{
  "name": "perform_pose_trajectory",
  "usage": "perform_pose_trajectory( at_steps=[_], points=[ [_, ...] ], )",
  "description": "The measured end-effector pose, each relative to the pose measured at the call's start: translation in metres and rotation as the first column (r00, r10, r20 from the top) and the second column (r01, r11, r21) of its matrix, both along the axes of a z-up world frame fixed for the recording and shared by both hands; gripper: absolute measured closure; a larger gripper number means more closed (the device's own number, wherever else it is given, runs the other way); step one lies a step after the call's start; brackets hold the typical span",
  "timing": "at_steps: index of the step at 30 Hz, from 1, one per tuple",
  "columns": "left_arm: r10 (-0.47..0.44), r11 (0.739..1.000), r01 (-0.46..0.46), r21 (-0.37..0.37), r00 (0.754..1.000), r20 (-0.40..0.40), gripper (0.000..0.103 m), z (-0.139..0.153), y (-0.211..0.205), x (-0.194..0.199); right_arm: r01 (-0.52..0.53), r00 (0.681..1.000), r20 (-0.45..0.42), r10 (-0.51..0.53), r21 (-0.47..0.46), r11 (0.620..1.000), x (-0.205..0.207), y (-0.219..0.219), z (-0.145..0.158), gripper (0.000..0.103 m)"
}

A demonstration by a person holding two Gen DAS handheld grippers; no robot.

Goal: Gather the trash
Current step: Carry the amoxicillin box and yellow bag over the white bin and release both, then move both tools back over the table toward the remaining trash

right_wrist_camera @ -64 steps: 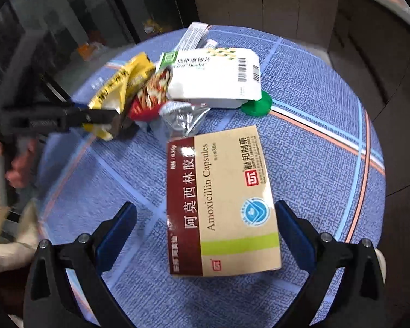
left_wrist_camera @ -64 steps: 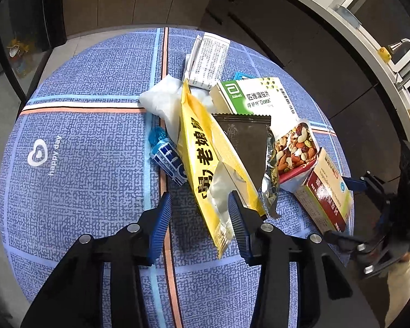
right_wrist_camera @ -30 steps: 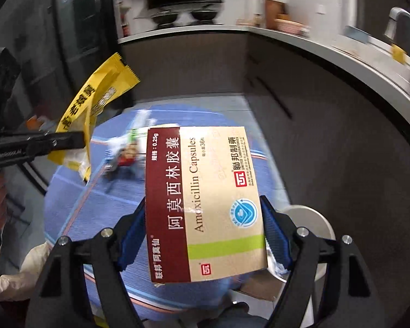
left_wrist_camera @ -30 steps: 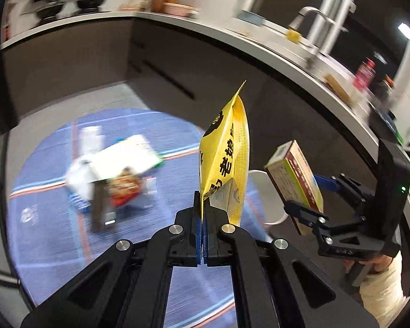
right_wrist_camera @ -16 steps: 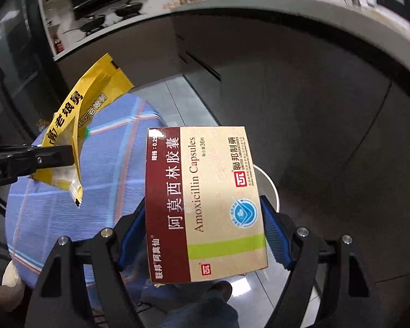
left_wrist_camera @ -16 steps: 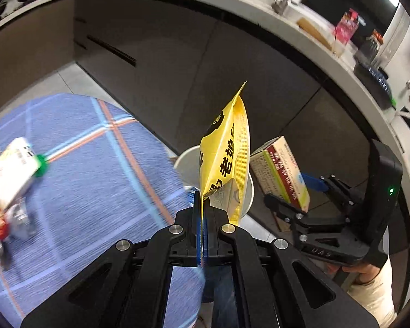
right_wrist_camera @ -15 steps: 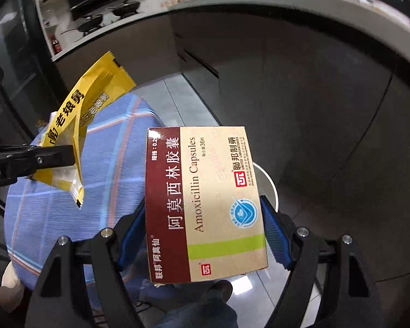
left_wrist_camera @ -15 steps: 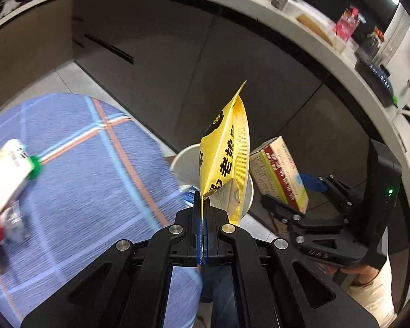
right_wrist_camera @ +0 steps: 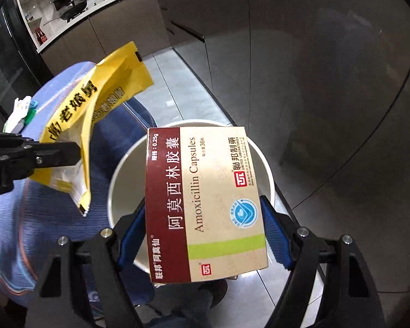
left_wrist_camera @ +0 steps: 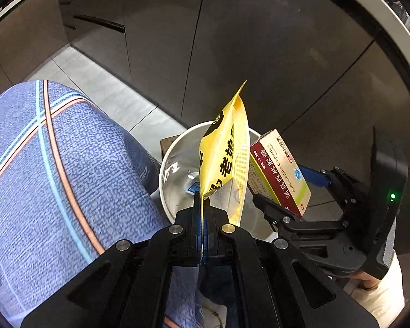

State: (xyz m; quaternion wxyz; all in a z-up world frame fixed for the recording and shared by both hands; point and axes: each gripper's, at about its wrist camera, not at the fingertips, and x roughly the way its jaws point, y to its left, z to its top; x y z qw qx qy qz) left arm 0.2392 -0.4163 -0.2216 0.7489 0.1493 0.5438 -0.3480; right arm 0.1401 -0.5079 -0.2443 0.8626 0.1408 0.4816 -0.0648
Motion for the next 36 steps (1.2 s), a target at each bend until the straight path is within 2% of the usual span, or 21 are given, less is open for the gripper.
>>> perform_pose_trajectory(
  at_steps=[6,7,8,9,10,11,15,17,18,19,21,29,36],
  points=[
    [-0.004,1.000,0.004,0.020,1.000,0.011,0.101,-0.008,-0.009,0.005,-0.030,0.999,-0.021,0.030,-0.013,0.999,0.025,0.007,-0.010,0.025],
    [-0.001,1.000,0.000,0.019,1.000,0.017,0.097,-0.007,-0.009,0.005,-0.039,0.999,-0.021,0.038,-0.017,0.999,0.027,0.009,-0.012,0.024],
    [0.005,1.000,-0.006,0.022,1.000,0.026,0.092,-0.007,-0.010,0.004,-0.045,0.999,-0.021,0.044,-0.022,0.999,0.028,0.016,-0.011,0.024],
    [0.011,1.000,-0.012,0.018,0.999,0.034,0.075,-0.006,-0.010,0.003,-0.054,0.998,-0.021,0.053,-0.028,0.998,0.029,0.018,-0.011,0.023],
    [0.020,1.000,-0.021,0.013,0.999,0.046,0.063,-0.004,-0.008,0.003,-0.067,0.998,-0.019,0.066,-0.036,0.997,0.029,0.020,-0.011,0.015],
    [0.029,1.000,-0.029,-0.001,0.998,0.059,0.060,0.000,-0.005,0.003,-0.075,0.997,-0.017,0.075,-0.043,0.996,0.028,0.023,-0.013,0.009],
    [0.036,0.998,-0.033,-0.050,0.998,0.051,0.044,0.007,0.002,0.006,-0.101,0.995,-0.001,0.101,-0.063,0.993,0.025,0.030,-0.012,0.003],
    [0.038,0.997,-0.034,-0.075,0.997,0.063,0.031,0.012,0.004,0.005,-0.114,0.993,0.005,0.114,-0.060,0.992,0.021,0.033,-0.013,0.003],
    [0.050,0.996,-0.043,-0.074,0.995,0.086,0.018,0.015,0.006,0.004,-0.119,0.993,0.002,0.119,-0.064,0.991,0.020,0.036,-0.013,0.003],
    [0.067,0.995,-0.058,-0.075,0.990,0.126,0.011,0.019,0.008,0.002,-0.119,0.993,0.001,0.120,-0.066,0.991,0.019,0.036,-0.013,0.003],
    [0.077,0.994,-0.065,-0.083,0.987,0.144,0.010,0.023,0.012,0.001,-0.117,0.993,0.003,0.118,-0.057,0.991,0.013,0.032,-0.014,0.003],
    [0.118,0.991,-0.108,-0.081,0.984,0.135,0.008,0.028,0.024,0.008,-0.111,0.994,0.016,0.112,-0.044,0.993,0.009,0.023,-0.008,0.003],
    [0.123,0.991,-0.113,-0.079,0.983,0.139,0.008,0.040,0.033,-0.004,-0.110,0.994,0.020,0.111,-0.044,0.993,0.005,0.022,-0.004,0.003]
  ],
)
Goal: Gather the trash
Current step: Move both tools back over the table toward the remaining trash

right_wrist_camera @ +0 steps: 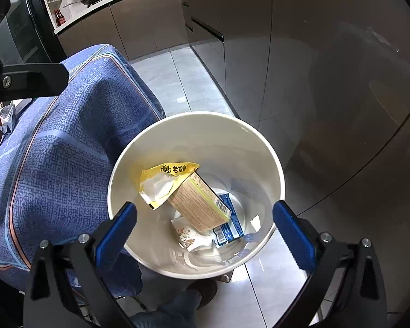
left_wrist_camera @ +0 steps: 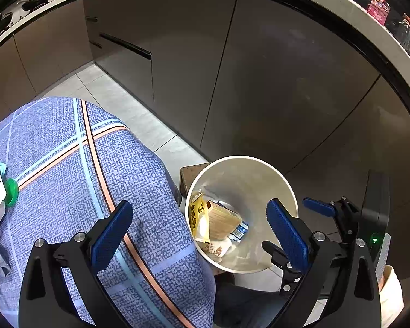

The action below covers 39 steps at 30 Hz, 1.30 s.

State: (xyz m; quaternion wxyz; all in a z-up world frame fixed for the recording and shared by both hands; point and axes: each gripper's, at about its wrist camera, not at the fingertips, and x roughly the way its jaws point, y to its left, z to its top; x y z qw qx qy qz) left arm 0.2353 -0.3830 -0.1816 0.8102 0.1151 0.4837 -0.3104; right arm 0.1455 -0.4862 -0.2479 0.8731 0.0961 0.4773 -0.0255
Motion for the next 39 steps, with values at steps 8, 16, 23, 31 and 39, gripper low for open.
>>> perform_pose_trajectory(
  at_steps=[8,16,23,31,39],
  points=[
    [0.002,1.000,-0.002,-0.005,1.000,0.003,0.008,0.008,0.002,-0.001,0.005,1.000,0.007,-0.005,-0.014,1.000,-0.003,0.000,0.011,0.003],
    [0.005,1.000,-0.005,-0.019,1.000,0.008,0.008,0.026,0.015,-0.003,0.004,1.000,0.018,-0.004,-0.034,0.999,-0.007,0.003,0.026,0.003],
    [0.029,0.999,-0.028,-0.039,0.999,0.027,0.008,0.056,0.039,-0.003,-0.010,0.999,0.052,0.014,-0.070,0.998,-0.012,0.016,0.057,0.003],
    [0.088,0.996,-0.087,-0.016,0.993,0.075,0.008,0.092,0.095,-0.013,-0.042,0.990,0.130,0.059,-0.131,0.991,-0.018,0.049,0.116,0.003],
    [0.236,0.972,-0.236,-0.009,0.969,0.077,0.008,0.104,0.195,-0.014,-0.158,0.959,0.207,0.196,-0.185,0.970,-0.009,0.122,0.170,0.003]
  ],
)
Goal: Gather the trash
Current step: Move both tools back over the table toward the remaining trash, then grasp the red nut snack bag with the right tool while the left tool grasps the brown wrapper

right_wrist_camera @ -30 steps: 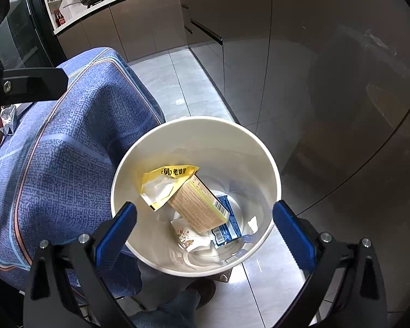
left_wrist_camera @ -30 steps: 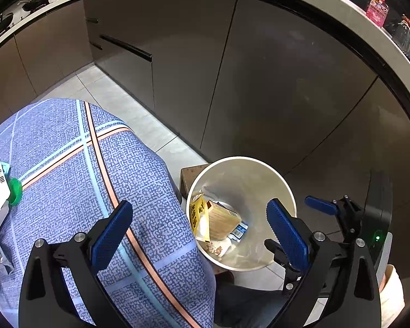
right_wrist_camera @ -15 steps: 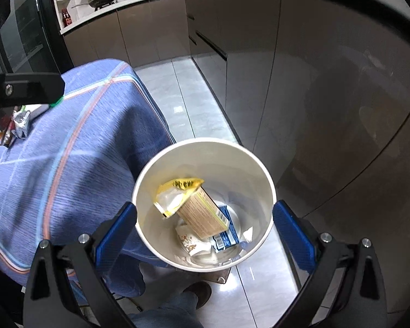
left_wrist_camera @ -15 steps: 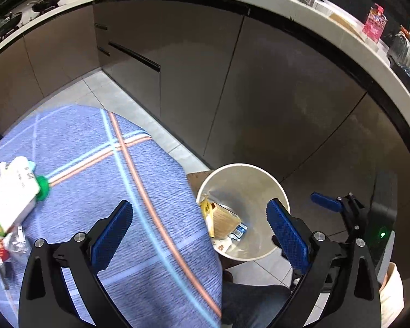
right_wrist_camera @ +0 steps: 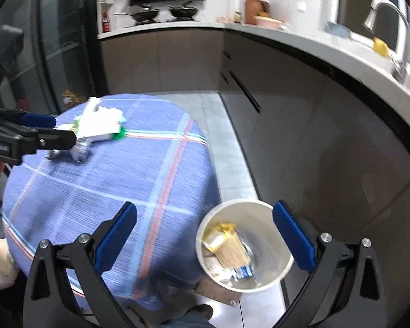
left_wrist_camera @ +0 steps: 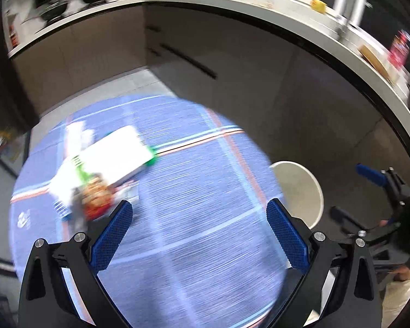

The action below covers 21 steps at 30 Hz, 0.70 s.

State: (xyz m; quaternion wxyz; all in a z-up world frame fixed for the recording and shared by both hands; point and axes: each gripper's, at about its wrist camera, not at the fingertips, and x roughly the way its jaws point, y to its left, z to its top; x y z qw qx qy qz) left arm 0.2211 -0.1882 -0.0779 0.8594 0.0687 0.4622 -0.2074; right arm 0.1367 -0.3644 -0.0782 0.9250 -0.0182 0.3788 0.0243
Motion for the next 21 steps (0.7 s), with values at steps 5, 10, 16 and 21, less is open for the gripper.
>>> perform_pose_trajectory(
  at_steps=[5,10,16,21],
  points=[
    [0.143,0.990,-0.143,-0.005,0.990,0.003,0.008,0.002,0.083,-0.001,-0.101,0.995,0.015,0.101,0.004,0.995,0.013,0.052,0.015,0.003],
    [0.274,0.962,-0.274,-0.018,0.962,0.005,0.008,-0.002,0.161,-0.002,-0.208,0.978,-0.001,0.209,0.054,0.977,0.038,0.114,0.017,0.003],
    [0.325,0.944,-0.326,-0.048,0.945,-0.017,0.012,-0.014,0.217,-0.005,-0.309,0.948,-0.052,0.314,0.087,0.947,0.071,0.182,0.006,0.003],
    [0.300,0.949,-0.304,-0.088,0.952,-0.060,0.025,-0.023,0.239,-0.004,-0.343,0.932,-0.100,0.348,0.064,0.937,0.111,0.216,-0.010,0.003]
  ],
)
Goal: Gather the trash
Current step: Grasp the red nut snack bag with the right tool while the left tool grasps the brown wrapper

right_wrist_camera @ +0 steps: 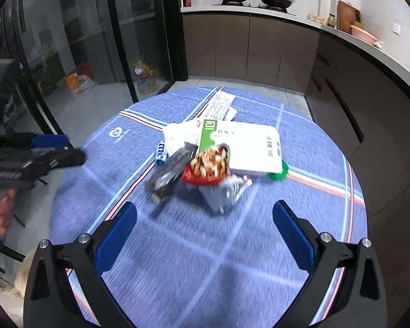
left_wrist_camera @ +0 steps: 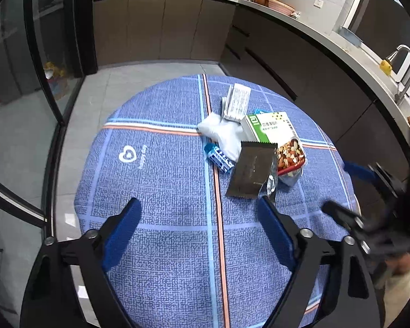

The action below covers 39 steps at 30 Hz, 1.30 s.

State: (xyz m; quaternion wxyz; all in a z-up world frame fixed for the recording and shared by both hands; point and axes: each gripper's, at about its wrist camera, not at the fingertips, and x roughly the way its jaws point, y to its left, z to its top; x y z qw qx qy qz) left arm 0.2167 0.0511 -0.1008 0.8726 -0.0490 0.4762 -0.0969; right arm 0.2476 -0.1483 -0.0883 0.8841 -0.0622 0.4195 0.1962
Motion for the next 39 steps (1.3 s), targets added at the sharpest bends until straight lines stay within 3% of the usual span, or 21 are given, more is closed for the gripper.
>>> perform_pose_trajectory(
  at_steps=[9,10,11,13,16,28,31,35,39],
  points=[
    [-0.094,0.993,0.092,-0.070,0.995,-0.020,0.026,-0.017,0.000,0.002,-0.111,0.994,-0.025,0.109,-0.179,0.978,0.044,0.023,-0.041,0.008],
    [-0.102,0.992,0.100,-0.078,0.995,-0.021,0.024,-0.018,-0.003,0.004,-0.116,0.993,-0.024,0.113,-0.182,0.977,0.044,0.024,-0.043,0.020],
    [-0.110,0.990,0.108,-0.087,0.994,-0.020,0.020,-0.020,-0.006,0.006,-0.117,0.993,-0.028,0.114,-0.182,0.976,0.046,0.025,-0.046,0.043],
    [-0.113,0.990,0.112,-0.091,0.994,-0.010,0.014,-0.022,-0.013,0.011,-0.099,0.995,-0.039,0.094,-0.170,0.980,0.047,0.022,-0.049,0.052],
    [-0.136,0.986,0.135,-0.099,0.991,-0.004,0.013,-0.025,-0.027,0.021,-0.064,0.997,-0.059,0.058,-0.117,0.991,0.042,0.012,-0.045,0.061],
    [-0.187,0.979,0.184,-0.089,0.982,-0.028,0.009,-0.044,-0.074,0.053,0.099,0.989,-0.115,-0.098,0.009,0.995,-0.023,-0.037,-0.032,0.062],
    [-0.217,0.976,0.216,-0.039,0.976,-0.021,0.011,-0.050,-0.089,0.060,0.115,0.987,-0.121,-0.109,0.038,0.993,-0.025,-0.043,-0.033,0.061],
    [-0.208,0.978,0.206,-0.027,0.975,-0.077,0.011,-0.066,-0.102,0.078,0.120,0.986,-0.121,-0.114,0.044,0.992,-0.024,-0.045,-0.033,0.061],
    [-0.197,0.979,0.199,0.031,0.978,-0.076,0.010,-0.076,-0.116,0.090,0.133,0.984,-0.124,-0.125,0.060,0.989,-0.022,-0.046,-0.035,0.061]
  ],
)
